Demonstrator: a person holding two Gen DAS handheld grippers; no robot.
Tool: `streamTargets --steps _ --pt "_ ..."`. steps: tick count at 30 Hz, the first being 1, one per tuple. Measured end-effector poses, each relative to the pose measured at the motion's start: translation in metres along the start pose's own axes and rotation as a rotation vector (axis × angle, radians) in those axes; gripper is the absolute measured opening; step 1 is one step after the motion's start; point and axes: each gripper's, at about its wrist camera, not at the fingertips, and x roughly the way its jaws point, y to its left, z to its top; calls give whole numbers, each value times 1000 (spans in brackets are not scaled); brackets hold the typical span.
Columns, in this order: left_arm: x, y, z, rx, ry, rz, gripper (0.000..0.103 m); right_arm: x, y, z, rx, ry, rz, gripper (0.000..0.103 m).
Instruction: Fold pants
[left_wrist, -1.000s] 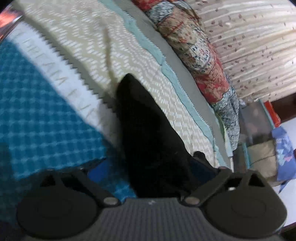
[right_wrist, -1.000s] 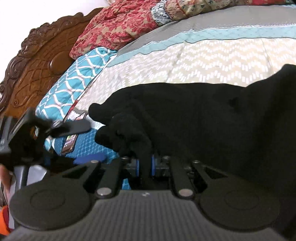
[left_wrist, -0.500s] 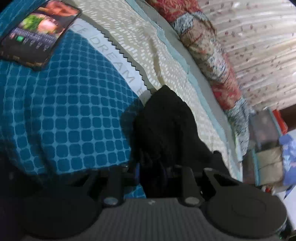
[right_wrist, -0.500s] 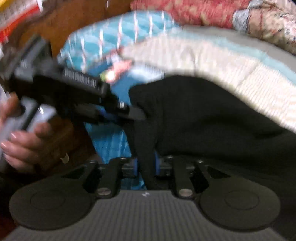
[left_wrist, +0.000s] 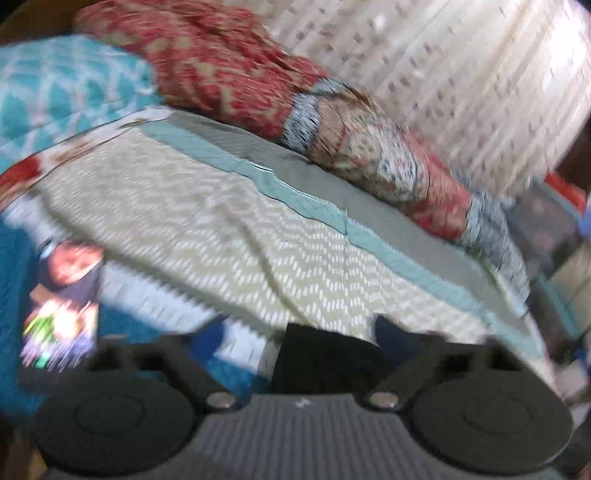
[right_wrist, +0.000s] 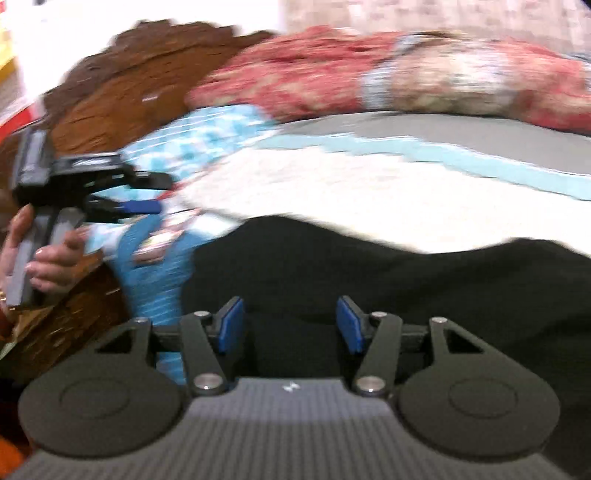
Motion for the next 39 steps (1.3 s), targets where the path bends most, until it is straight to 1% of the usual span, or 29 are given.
streamTargets --steps 3,4,5,6,7,8,9,10,11,12,13,14,15,17,18,19,20,21,22,23,24,25,26,28,31,32,35,37,39 --pt "58 -13 5 58 107 12 99 15 -43 22 35 -6 -161 58" --pt "70 -13 0 75 139 8 99 23 -58 26 21 -1 -236 59" --pt "81 -17 -4 94 164 7 93 30 -70 25 25 19 -302 59" --pt "92 -21 -9 115 187 11 84 38 -89 24 68 59 -342 59" --pt "100 -26 -16 137 216 11 51 45 -104 20 121 100 -353 58" --pt "104 -30 -24 163 224 39 46 50 -118 11 160 138 -370 36" --pt "100 -31 -31 193 197 61 38 51 -124 1 159 153 -425 6" --pt "93 -35 -35 212 164 41 13 46 -124 -3 172 126 -417 5" --pt "83 -36 -35 197 124 46 14 36 -123 -6 220 100 -426 3" --pt "73 -37 -37 181 75 78 14 28 -119 -10 245 72 -445 3" --pt "66 -35 -38 150 45 88 14 20 -116 -17 264 44 -471 3" --pt "64 -30 -40 93 35 86 14 16 -118 -27 287 38 -485 3" --pt "66 -24 -42 43 45 90 15 18 -122 -35 310 37 -485 3" --pt "79 -16 -51 -23 82 126 24 25 -115 -41 272 7 -504 3" --pt "78 -13 -54 -34 82 140 27 25 -113 -39 258 6 -500 7" --pt "73 -15 -53 -26 76 146 34 24 -113 -34 258 9 -478 10" --pt "66 -17 -51 -10 72 158 44 17 -120 -26 272 1 -439 21" --pt "58 -20 -50 5 62 172 48 5 -125 -23 301 -28 -399 34" --pt "47 -20 -48 12 46 176 53 -12 -130 -22 332 -77 -388 39" --pt "37 -20 -46 12 33 170 55 -31 -134 -22 360 -126 -397 43" --pt "31 -22 -43 6 23 177 53 -54 -143 -25 392 -182 -405 43" --pt "22 -25 -42 4 -1 219 51 -76 -152 -31 425 -231 -421 43" --pt "15 -28 -39 11 -21 256 51 -96 -161 -38 453 -271 -450 43" --pt "7 -36 -35 5 -45 272 51 -144 -185 -61 516 -335 -547 43" --pt "3 -51 -30 -20 -49 238 51 -209 -221 -97 587 -388 -719 43" --pt "6 -61 -31 -8 -37 223 51 -232 -236 -109 616 -398 -789 43" --pt "28 -99 -42 76 31 190 51 -278 -279 -133 664 -426 -913 47" --pt "47 -125 -55 117 92 150 52 -292 -311 -140 688 -404 -955 53" --pt "65 -149 -71 152 151 103 52 -293 -342 -146 715 -357 -952 54"
